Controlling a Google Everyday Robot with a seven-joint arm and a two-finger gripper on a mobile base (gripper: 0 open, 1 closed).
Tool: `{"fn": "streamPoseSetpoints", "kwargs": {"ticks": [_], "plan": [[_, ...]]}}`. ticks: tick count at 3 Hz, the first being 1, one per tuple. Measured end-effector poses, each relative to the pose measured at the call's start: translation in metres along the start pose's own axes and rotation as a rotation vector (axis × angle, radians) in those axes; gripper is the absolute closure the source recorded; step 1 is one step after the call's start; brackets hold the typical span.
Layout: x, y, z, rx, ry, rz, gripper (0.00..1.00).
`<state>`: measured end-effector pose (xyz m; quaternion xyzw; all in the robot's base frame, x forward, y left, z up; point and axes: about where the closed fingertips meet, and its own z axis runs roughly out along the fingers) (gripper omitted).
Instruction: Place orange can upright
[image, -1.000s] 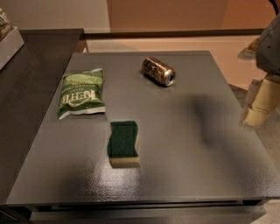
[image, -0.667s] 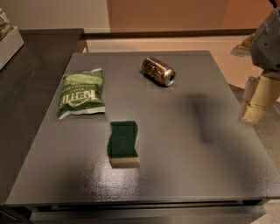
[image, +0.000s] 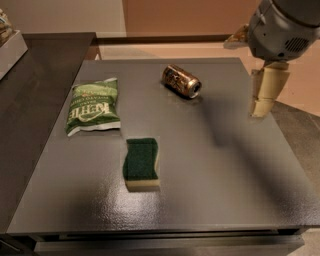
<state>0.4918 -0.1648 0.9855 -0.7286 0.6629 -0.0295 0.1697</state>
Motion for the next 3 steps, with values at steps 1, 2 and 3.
{"fn": "streamPoseSetpoints", "kwargs": {"ticks": [1, 2, 3], "plan": [[-0.02, -0.026, 0.009, 0.006, 0.009, -0.166, 0.0], [-0.034, -0.056, 0.022, 0.014, 0.014, -0.357, 0.0], [-0.042, -0.083, 0.031, 0.034, 0.014, -0.527, 0.0]]}}
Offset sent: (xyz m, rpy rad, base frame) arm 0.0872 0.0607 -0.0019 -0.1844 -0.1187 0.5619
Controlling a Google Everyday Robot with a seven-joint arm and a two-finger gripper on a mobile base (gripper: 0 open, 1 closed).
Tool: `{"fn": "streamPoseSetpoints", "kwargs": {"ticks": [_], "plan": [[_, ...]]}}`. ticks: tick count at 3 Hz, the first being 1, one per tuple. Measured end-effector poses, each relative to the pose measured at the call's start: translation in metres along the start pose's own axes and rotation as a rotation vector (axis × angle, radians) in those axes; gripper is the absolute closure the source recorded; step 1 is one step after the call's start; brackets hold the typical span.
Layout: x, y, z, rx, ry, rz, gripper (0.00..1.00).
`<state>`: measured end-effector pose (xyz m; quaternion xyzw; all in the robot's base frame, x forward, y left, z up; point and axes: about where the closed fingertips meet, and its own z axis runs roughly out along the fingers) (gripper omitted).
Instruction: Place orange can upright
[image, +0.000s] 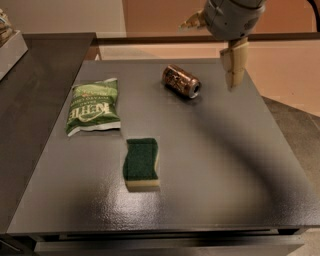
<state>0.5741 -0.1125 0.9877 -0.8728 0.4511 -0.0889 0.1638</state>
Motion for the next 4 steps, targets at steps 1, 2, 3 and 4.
{"fn": "streamPoseSetpoints", "kwargs": {"ticks": [1, 2, 3, 4], "plan": [[0.01, -0.011, 0.008, 0.002, 0.025, -0.231, 0.0], [0.018, -0.013, 0.019, -0.025, 0.05, -0.4, 0.0], [0.026, -0.013, 0.036, -0.056, 0.066, -0.539, 0.0], [0.036, -0.017, 0.057, -0.099, 0.074, -0.644, 0.0]]}}
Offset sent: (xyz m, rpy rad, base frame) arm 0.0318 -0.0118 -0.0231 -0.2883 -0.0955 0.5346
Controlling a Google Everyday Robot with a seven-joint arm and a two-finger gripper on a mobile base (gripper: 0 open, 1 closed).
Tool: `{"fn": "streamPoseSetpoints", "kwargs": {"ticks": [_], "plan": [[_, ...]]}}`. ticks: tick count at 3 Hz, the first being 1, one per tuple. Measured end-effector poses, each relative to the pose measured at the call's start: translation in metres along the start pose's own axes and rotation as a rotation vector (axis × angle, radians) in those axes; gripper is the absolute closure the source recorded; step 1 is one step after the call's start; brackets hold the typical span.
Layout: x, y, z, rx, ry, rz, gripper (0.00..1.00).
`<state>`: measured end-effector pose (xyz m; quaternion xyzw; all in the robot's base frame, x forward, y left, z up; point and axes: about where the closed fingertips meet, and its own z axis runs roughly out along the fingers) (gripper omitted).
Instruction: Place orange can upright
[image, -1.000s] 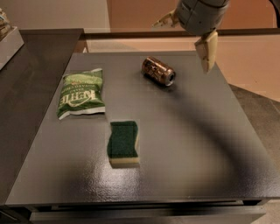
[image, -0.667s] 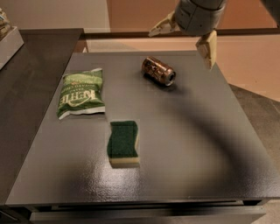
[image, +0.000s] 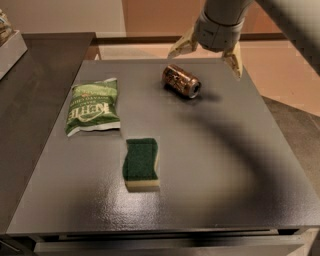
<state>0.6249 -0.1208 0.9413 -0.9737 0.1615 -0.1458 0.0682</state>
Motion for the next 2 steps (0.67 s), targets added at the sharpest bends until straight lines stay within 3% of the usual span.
{"fn": "streamPoseSetpoints", "kwargs": {"ticks": [2], "plan": [[0.0015, -0.0032, -0.0027, 0.003, 0.019, -0.037, 0.0]]}}
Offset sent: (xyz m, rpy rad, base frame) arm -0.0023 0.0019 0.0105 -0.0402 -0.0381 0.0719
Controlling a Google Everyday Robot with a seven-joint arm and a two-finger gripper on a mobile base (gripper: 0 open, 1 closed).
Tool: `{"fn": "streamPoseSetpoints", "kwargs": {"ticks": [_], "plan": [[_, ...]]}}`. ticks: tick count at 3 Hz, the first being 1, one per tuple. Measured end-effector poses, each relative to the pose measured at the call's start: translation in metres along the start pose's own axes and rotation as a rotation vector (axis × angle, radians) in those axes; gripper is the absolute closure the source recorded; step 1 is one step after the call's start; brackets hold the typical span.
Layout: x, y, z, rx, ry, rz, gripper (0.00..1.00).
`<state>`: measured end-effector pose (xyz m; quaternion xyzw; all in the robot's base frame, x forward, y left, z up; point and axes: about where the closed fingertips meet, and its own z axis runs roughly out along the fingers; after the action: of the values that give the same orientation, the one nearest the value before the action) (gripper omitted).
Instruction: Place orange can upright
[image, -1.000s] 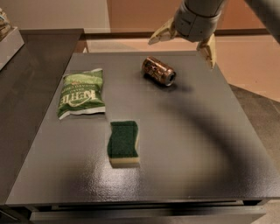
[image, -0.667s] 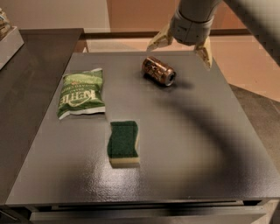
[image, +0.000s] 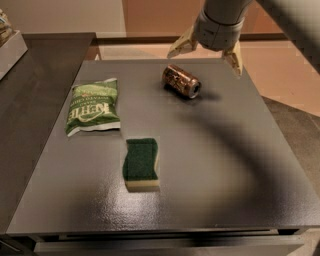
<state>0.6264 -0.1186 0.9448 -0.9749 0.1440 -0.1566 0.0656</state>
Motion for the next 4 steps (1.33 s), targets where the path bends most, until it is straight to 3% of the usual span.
{"fn": "streamPoseSetpoints", "kwargs": {"ticks": [1, 2, 4], "plan": [[0.0, -0.006, 0.003, -0.019, -0.014, -0.102, 0.0], [0.0, -0.006, 0.012, -0.022, -0.011, -0.264, 0.0], [-0.002, -0.001, 0.027, 0.035, -0.037, -0.487, 0.0]]}}
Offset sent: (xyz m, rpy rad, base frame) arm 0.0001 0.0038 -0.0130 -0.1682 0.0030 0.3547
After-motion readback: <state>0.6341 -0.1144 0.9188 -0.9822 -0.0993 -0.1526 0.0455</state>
